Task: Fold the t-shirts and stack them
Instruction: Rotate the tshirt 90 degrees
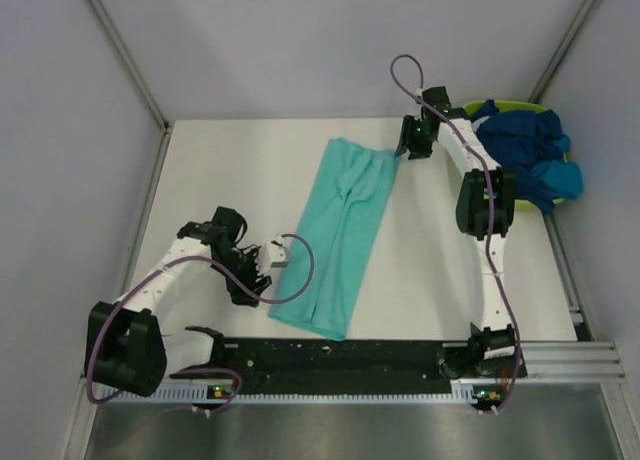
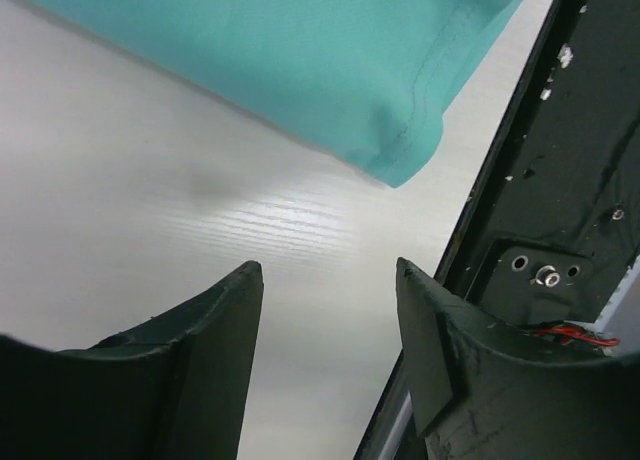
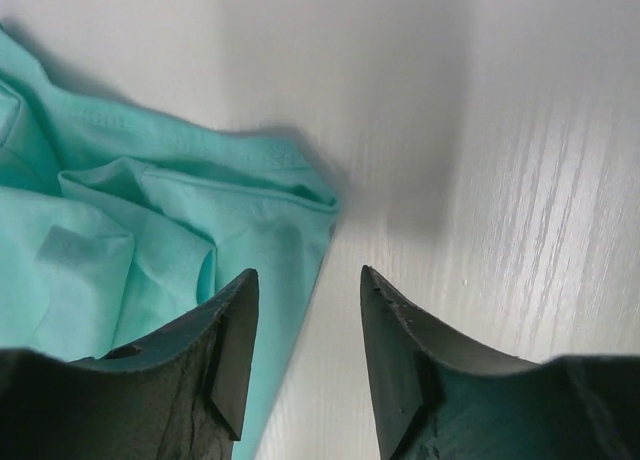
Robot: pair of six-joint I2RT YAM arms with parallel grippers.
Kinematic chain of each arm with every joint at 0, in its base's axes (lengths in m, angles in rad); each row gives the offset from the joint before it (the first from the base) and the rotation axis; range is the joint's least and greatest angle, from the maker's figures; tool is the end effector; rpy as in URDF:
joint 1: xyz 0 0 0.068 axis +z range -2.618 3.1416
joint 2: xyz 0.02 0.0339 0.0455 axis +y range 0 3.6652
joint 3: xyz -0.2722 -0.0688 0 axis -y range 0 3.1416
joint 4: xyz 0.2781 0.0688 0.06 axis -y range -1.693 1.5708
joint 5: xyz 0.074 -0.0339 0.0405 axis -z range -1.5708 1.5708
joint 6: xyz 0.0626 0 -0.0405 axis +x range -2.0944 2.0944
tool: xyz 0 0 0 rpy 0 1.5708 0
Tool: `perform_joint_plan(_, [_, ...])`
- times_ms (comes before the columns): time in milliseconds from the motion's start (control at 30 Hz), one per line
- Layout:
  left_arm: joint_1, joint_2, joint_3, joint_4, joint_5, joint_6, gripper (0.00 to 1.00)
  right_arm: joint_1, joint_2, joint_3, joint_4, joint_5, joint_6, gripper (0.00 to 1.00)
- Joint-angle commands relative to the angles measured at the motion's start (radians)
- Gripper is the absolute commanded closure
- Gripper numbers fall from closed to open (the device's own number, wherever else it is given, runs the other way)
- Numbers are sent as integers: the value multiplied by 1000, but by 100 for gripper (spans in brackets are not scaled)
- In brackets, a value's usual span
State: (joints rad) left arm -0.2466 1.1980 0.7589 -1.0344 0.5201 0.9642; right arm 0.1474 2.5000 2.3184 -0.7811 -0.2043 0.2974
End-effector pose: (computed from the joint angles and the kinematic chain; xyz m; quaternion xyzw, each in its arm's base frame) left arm 0.1966 -0.0816 0.1754 0.5596 0.7866 -0.2240 0.1342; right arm 0.5914 0.1006 0.1741 0.0407 0.9488 0.1606 0.2690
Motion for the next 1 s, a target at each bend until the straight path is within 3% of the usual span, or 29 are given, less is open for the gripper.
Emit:
perform_joint_plan(0, [-3, 15, 5, 43, -68, -10, 38, -2, -144, -123, 25, -23, 22, 53])
perform_joint_plan(167, [-42, 38, 23, 140, 32, -34, 25, 0, -72, -142, 52, -63, 104, 53])
perform_joint_plan(267, [-83, 77, -1, 206, 11, -61, 23, 0, 14, -74, 62, -112, 157, 55])
perform_joint_plan(300, [-94, 101, -18, 221, -5, -64, 25, 0, 35, -53, 68, -128, 172, 59])
perform_joint_plan(400, [-158, 158, -50, 240, -46, -76, 33, 0, 89, 22, 91, -164, 213, 87])
perform_joint_plan(467, [-230, 181, -62, 246, -66, -97, 38, -3, 115, 70, 103, -162, 227, 97])
perform_joint_plan(633, [-466, 167, -76, 278, -46, -134, 39, -11, 148, 141, 167, -144, 270, 100])
perform_joint_plan(800, [-551, 108, -67, 266, 6, -153, 36, -16, 50, 104, 186, -129, 221, 58])
perform_joint_plan(900, [-551, 42, -73, 246, 40, -136, 34, 4, -80, 29, 207, -14, 177, 50])
perform_joint_plan(967, [-551, 28, -73, 240, 0, -137, 32, 46, -163, -26, 244, 40, 114, 49])
